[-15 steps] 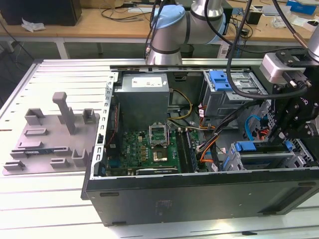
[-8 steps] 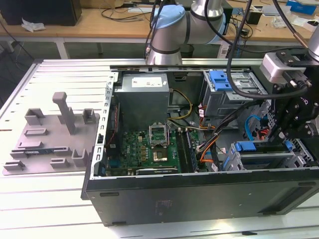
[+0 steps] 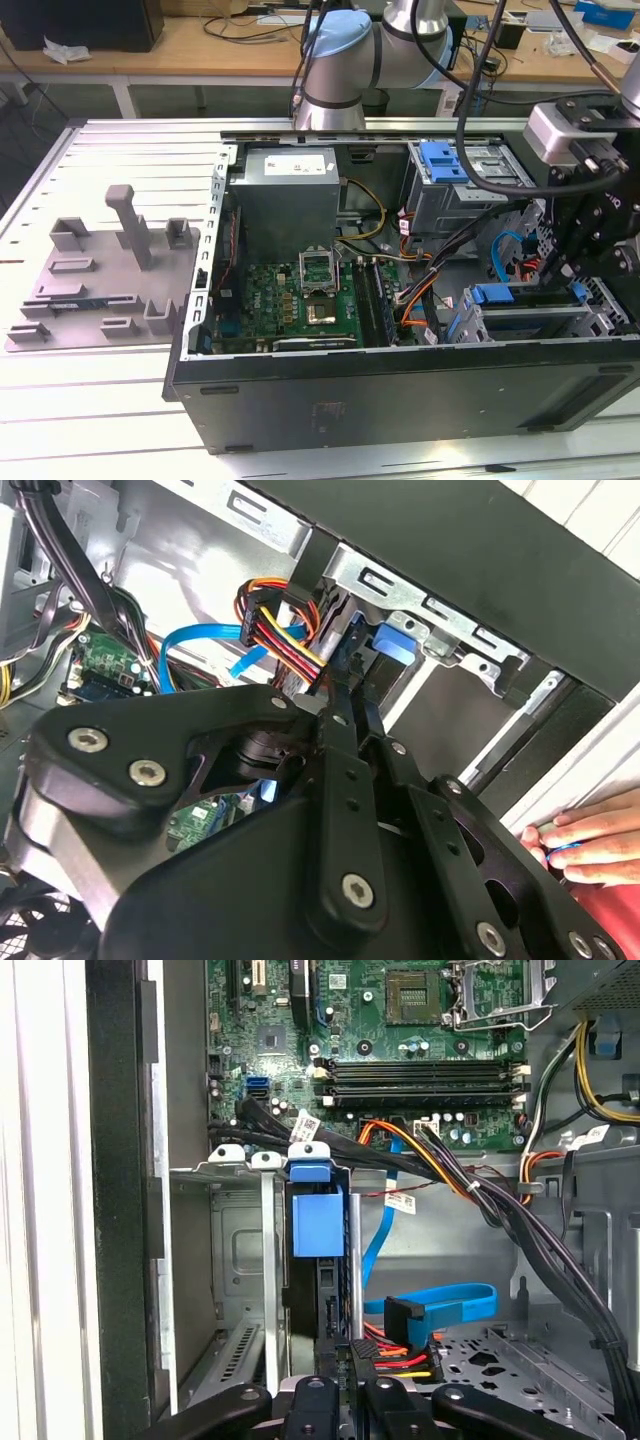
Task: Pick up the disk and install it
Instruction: 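Insert the first disk wire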
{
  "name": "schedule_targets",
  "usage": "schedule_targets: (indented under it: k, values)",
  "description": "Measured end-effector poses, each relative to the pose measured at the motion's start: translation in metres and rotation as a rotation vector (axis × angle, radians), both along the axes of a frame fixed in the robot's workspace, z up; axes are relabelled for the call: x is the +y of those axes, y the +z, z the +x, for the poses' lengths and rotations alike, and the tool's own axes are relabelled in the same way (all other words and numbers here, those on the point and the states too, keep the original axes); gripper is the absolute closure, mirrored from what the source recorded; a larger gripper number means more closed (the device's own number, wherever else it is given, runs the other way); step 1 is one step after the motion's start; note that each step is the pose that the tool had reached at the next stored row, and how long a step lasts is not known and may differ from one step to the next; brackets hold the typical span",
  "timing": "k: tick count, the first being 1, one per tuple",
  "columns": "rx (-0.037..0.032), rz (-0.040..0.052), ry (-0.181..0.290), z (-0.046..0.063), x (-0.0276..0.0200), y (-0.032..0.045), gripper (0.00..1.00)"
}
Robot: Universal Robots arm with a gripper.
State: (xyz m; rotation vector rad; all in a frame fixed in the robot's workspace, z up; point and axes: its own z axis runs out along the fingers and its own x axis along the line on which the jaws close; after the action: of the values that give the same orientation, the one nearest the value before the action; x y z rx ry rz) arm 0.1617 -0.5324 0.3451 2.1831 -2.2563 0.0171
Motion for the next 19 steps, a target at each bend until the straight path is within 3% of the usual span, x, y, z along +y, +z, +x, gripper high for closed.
schedule_targets:
  k: [19]
  values:
    - [-0.0001, -0.0001, 0.0, 0.0, -0.0003, -0.0046, 0.83]
